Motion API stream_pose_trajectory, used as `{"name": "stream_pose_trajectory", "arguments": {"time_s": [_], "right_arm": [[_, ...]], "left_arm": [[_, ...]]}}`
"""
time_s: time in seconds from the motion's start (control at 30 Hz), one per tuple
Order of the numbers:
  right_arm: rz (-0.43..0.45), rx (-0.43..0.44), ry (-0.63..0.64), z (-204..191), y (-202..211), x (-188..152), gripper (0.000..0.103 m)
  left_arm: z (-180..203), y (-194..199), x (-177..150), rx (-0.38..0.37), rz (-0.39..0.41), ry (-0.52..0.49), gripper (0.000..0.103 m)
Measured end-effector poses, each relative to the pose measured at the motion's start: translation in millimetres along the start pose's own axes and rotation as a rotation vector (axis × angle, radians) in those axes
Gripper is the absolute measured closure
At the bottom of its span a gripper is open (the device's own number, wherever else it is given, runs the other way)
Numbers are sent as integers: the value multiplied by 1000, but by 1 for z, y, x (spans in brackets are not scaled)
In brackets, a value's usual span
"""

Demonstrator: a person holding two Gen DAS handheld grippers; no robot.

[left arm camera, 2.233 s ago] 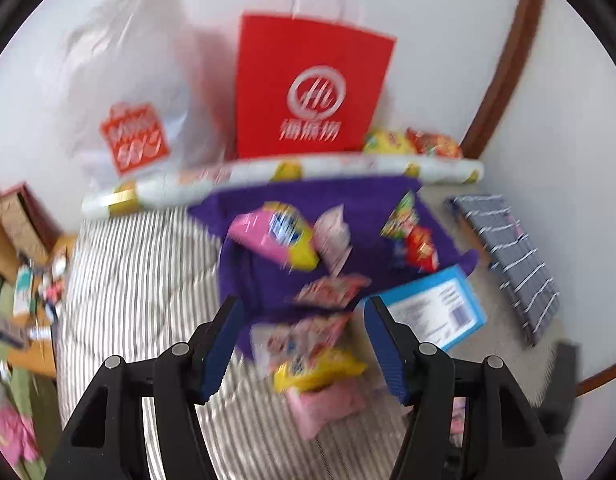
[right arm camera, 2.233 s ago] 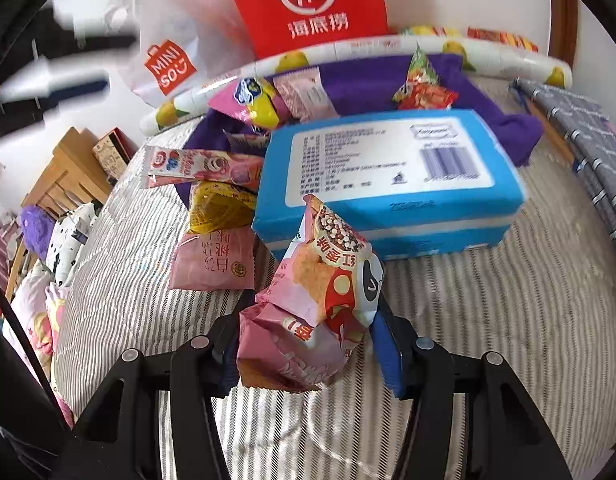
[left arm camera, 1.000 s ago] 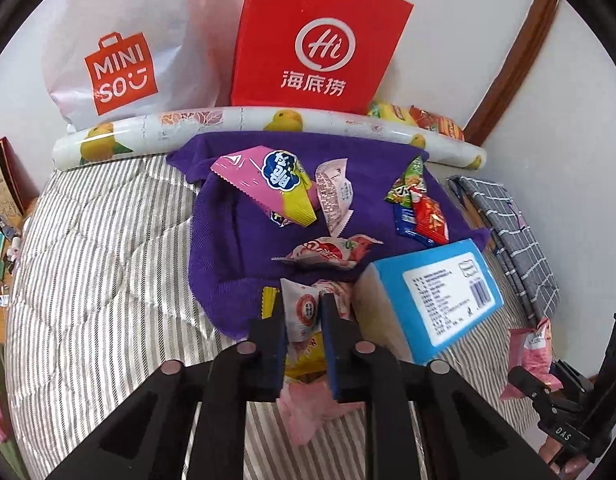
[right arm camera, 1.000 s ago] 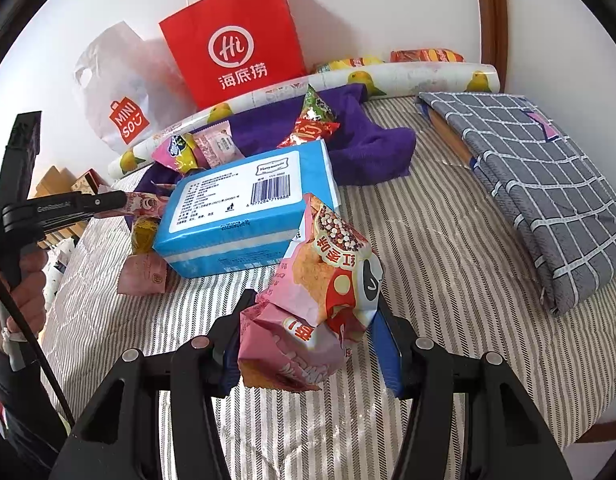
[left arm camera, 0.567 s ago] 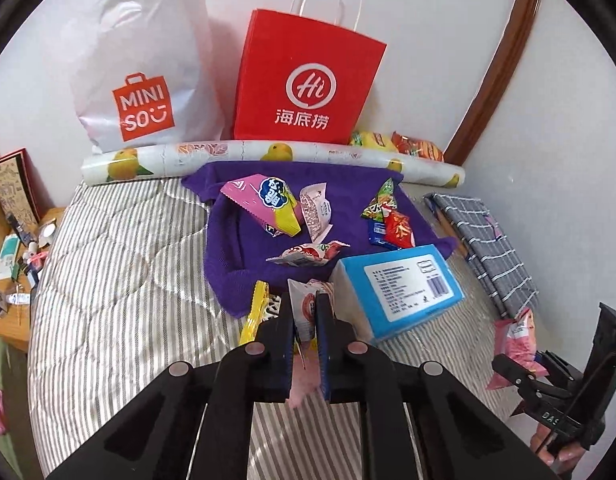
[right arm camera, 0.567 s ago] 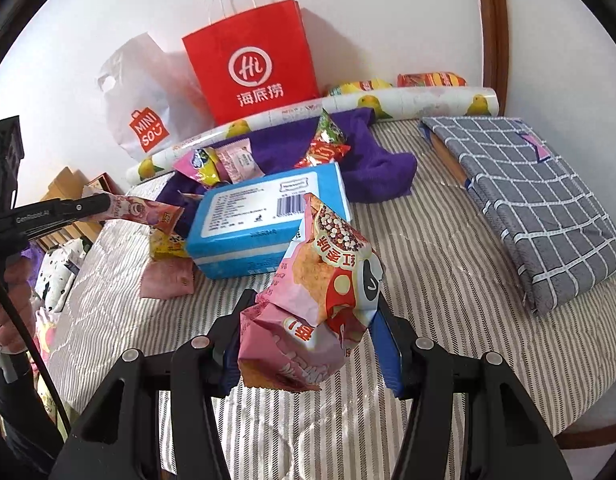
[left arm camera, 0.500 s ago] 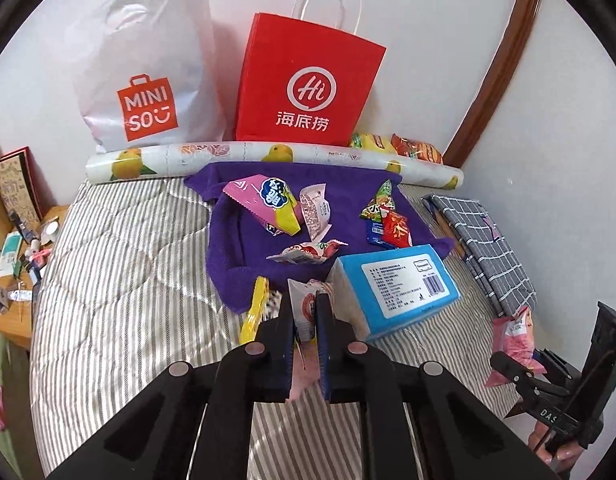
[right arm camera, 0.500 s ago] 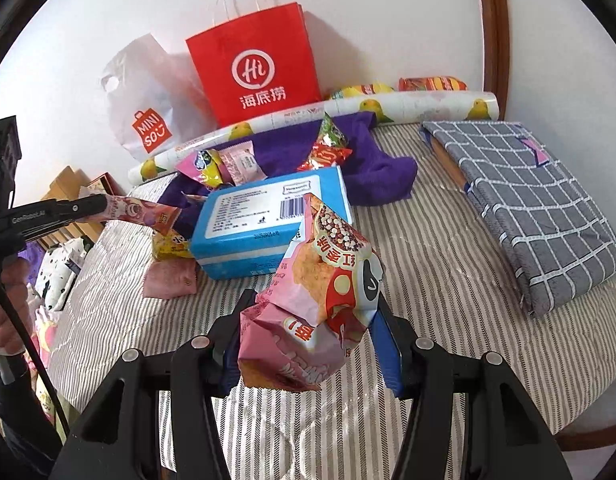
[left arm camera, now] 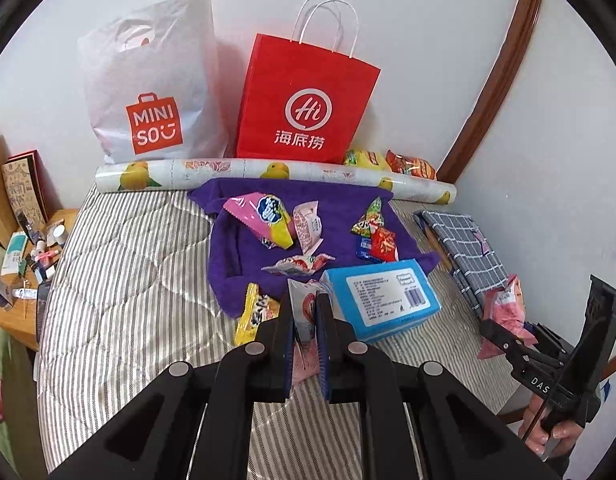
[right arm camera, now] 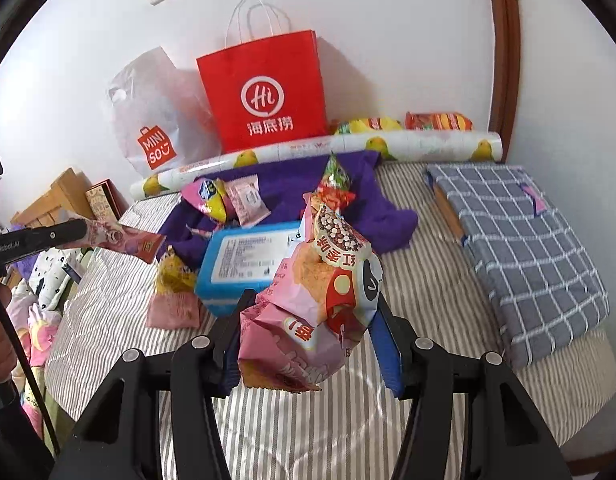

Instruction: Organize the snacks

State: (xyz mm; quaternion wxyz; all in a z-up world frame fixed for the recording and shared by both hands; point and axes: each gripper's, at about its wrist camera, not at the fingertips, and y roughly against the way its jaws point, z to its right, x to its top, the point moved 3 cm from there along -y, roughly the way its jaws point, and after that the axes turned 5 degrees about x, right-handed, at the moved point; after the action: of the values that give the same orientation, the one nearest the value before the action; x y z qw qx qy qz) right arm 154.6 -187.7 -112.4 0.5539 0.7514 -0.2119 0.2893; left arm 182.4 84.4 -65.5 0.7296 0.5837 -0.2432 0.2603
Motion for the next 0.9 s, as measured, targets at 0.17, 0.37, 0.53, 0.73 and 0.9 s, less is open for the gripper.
{"name": "stream_pose_trajectory", "arguments": {"time_s": [0.17,0.37,0.53,0.73,0.9], "right_arm": [[17,3,24,-4,-4,22,49],[35,12,35,-3,-6,40,49],[61,5,40,0,-7,53,49],[78,2,53,1,-14,64,49],[87,15,59,0,-22,76,50]], "left_arm": [[4,0,11,-3,13,0,93],[9,-4,23,-10,24,7,93],[12,-12,26,-24,25,18,93],[12,-27,30,-27,11,31,93],[14,-31,36,-32,18,32,93]]}}
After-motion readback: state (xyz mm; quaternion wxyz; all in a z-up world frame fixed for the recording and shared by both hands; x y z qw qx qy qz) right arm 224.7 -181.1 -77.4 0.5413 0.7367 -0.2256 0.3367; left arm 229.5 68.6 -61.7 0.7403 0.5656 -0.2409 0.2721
